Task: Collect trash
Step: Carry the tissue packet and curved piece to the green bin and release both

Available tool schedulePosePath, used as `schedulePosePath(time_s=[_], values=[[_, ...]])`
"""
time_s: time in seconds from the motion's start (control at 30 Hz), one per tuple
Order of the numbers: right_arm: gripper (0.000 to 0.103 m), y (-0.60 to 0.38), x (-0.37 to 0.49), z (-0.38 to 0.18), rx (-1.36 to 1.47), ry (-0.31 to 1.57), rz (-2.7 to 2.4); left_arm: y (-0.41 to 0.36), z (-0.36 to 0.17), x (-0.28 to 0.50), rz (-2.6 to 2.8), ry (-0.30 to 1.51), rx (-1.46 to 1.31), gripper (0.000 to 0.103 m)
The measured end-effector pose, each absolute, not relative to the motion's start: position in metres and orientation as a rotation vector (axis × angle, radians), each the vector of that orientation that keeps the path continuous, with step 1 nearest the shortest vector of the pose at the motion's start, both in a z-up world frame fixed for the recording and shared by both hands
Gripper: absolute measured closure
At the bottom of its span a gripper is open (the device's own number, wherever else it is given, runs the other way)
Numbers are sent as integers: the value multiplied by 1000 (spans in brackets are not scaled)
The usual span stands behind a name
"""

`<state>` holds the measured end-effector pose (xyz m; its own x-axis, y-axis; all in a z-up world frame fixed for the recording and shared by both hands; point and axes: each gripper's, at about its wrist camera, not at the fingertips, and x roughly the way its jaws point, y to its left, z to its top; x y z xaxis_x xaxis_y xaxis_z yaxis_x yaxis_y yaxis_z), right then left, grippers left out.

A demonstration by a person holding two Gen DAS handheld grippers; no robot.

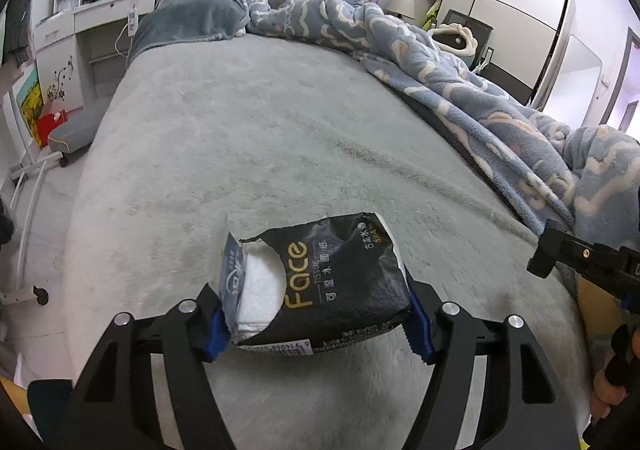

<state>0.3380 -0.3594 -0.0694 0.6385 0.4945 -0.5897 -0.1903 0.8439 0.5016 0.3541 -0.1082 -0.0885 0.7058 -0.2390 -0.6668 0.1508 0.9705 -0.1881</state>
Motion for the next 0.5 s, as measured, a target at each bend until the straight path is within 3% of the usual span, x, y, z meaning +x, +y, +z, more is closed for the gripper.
schedulePosePath(time_s=[0.5], values=[[95,-313,298,-62,393,767,442,-45,-58,291,-195,724,-127,32]])
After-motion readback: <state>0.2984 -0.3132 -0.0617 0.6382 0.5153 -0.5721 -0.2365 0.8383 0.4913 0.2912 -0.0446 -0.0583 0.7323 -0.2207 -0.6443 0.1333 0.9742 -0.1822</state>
